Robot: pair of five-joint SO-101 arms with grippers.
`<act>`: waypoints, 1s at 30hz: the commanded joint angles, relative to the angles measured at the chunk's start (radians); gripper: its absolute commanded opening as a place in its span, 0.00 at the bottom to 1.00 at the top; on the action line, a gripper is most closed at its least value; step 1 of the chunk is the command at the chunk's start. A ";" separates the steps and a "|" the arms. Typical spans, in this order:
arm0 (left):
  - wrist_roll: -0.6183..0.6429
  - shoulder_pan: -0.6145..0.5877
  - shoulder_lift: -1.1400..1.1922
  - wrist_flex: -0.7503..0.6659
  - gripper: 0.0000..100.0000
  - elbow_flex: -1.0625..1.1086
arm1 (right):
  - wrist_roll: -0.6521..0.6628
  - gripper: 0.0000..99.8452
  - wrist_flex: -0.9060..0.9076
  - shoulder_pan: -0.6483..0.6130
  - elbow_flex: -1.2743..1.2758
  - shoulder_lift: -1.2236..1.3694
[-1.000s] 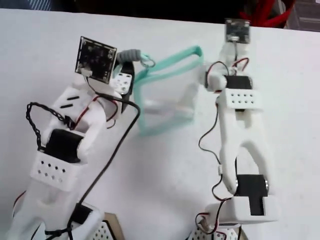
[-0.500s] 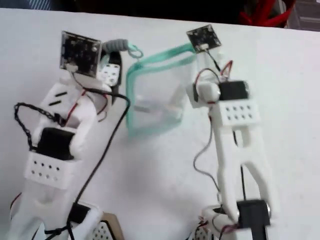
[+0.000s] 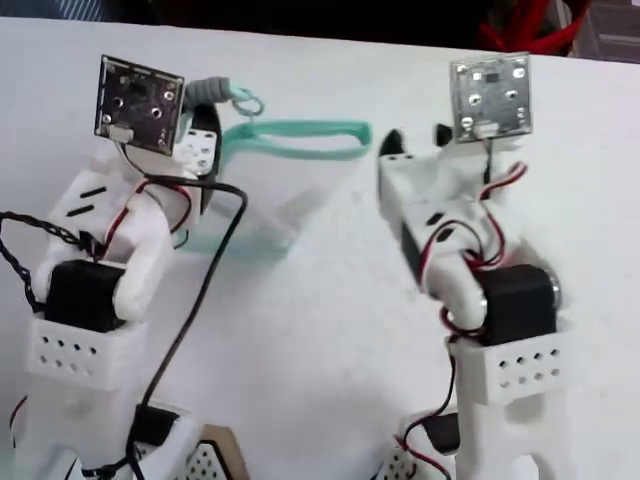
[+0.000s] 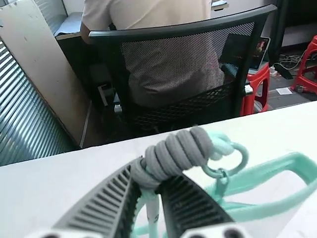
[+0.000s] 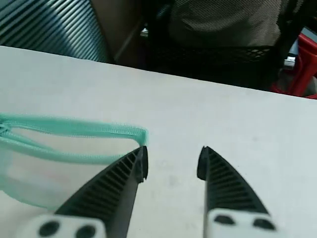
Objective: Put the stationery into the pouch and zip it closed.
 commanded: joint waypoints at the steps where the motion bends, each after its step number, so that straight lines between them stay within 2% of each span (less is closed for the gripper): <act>1: -0.014 -0.004 -0.012 0.003 0.02 0.005 | -0.057 0.13 -0.005 -0.030 -0.035 -0.019; 10: -0.014 -0.004 -0.012 0.005 0.02 0.006 | -0.238 0.13 0.012 -0.050 -0.060 0.064; 25: -0.014 -0.004 -0.012 0.026 0.02 0.005 | -0.250 0.13 0.012 -0.117 -0.069 0.188; 29: -0.014 -0.004 -0.012 0.026 0.02 0.005 | -0.250 0.01 0.008 -0.113 -0.069 0.189; 30: -0.014 -0.004 -0.010 0.026 0.02 0.005 | -0.250 0.02 0.007 -0.113 -0.069 0.194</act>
